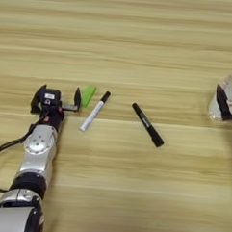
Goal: Move the objects on the table
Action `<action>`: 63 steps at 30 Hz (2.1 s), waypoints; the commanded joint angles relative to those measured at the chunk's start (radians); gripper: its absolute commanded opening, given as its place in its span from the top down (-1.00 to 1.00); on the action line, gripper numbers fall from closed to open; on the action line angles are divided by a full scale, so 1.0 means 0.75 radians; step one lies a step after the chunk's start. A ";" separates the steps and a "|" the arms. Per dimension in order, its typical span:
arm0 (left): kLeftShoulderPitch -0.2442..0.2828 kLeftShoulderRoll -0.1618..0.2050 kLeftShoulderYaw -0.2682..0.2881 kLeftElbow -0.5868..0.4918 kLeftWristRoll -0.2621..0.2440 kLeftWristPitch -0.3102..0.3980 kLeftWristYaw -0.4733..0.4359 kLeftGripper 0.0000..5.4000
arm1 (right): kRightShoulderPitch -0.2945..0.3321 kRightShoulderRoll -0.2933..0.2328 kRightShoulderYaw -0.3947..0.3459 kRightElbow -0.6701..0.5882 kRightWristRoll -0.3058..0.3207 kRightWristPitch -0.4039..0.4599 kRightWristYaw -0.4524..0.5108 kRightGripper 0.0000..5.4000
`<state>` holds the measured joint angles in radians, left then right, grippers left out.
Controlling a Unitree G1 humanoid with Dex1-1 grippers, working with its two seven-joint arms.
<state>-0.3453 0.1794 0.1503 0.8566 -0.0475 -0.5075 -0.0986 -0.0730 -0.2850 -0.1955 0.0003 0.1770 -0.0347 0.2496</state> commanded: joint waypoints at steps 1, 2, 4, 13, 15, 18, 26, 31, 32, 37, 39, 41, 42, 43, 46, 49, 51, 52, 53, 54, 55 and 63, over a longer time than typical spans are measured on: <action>-0.013 0.004 -0.002 0.007 0.004 0.006 0.000 -1.00 | -0.056 -0.014 0.004 0.051 -0.010 -0.023 0.014 -0.99; -0.013 0.004 -0.003 0.007 0.004 0.006 0.000 -1.00 | -0.064 -0.015 0.004 0.061 -0.011 -0.026 0.015 -0.99; -0.013 0.003 -0.003 0.007 0.004 0.006 0.001 -1.00 | -0.082 -0.019 0.003 0.086 -0.011 -0.032 0.019 -0.99; -0.008 0.001 -0.005 -0.003 0.006 0.008 0.004 -1.00 | -0.162 -0.027 0.001 0.207 0.002 -0.032 0.043 -0.99; -0.006 0.000 -0.006 -0.006 0.007 0.008 0.005 -1.00 | -0.175 -0.026 0.004 0.227 0.002 -0.034 0.046 -0.99; -0.006 0.000 -0.006 -0.005 0.007 0.007 0.005 -1.00 | -0.189 -0.023 0.008 0.247 0.001 -0.036 0.051 -0.99; -0.002 -0.001 -0.006 -0.011 0.006 0.007 0.004 -1.00 | -0.197 -0.021 0.019 0.260 -0.002 -0.033 0.063 -0.87; -0.002 -0.001 -0.007 -0.012 0.006 0.008 0.005 -1.00 | -0.198 -0.022 0.018 0.257 -0.002 -0.031 0.061 -0.59; -0.002 -0.001 -0.007 -0.012 0.006 0.008 0.005 -1.00 | -0.198 -0.022 0.018 0.254 -0.002 -0.031 0.061 -0.52; -0.001 -0.002 -0.007 -0.013 0.006 0.007 0.006 -1.00 | -0.197 -0.020 0.019 0.247 0.003 -0.026 0.064 -0.28; -0.001 -0.002 -0.007 -0.014 0.006 0.007 0.006 -1.00 | -0.191 -0.013 0.021 0.223 0.016 -0.012 0.068 -0.20; -0.001 -0.001 -0.007 -0.014 0.006 0.008 0.006 -1.00 | -0.172 0.002 0.034 0.160 0.034 0.013 0.074 -0.17; -0.001 -0.001 -0.006 -0.015 0.006 0.008 0.005 -1.00 | -0.159 0.011 0.047 0.116 0.039 0.024 0.076 -0.15; -0.001 -0.001 -0.006 -0.015 0.006 0.008 0.005 -1.00 | -0.146 0.020 0.062 0.074 0.042 0.037 0.078 -0.15; -0.001 0.000 -0.006 -0.013 0.005 0.008 0.004 -1.00 | -0.118 0.051 0.113 -0.018 0.045 0.082 0.091 -0.14; 0.000 0.001 -0.005 -0.015 0.004 0.008 0.002 -1.00 | -0.102 0.074 0.159 -0.072 0.037 0.114 0.094 -0.13; 0.001 0.001 -0.005 -0.016 0.004 0.009 0.002 -1.00 | -0.097 0.088 0.188 -0.085 0.026 0.125 0.097 -0.13; 0.001 0.002 -0.005 -0.017 0.004 0.009 0.002 -1.00 | -0.095 0.095 0.200 -0.089 0.021 0.129 0.096 -0.13; 0.001 0.001 -0.005 -0.017 0.004 0.009 0.002 -1.00 | -0.094 0.102 0.216 -0.087 0.015 0.132 0.097 -0.13; 0.002 0.001 -0.005 -0.018 0.004 0.009 0.002 -1.00 | -0.094 0.108 0.232 -0.082 0.010 0.133 0.101 -0.13; 0.002 0.000 -0.005 -0.019 0.003 0.009 0.002 -1.00 | -0.093 0.113 0.244 -0.077 0.008 0.135 0.103 -0.13; 0.006 -0.003 -0.005 -0.027 0.002 0.012 0.003 -1.00 | -0.095 0.148 0.312 -0.014 -0.024 0.121 0.111 -0.13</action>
<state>-0.3447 0.1772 0.1492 0.8445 -0.0473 -0.5080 -0.0957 -0.1334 -0.1814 0.0286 -0.0334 0.1659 0.0528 0.3251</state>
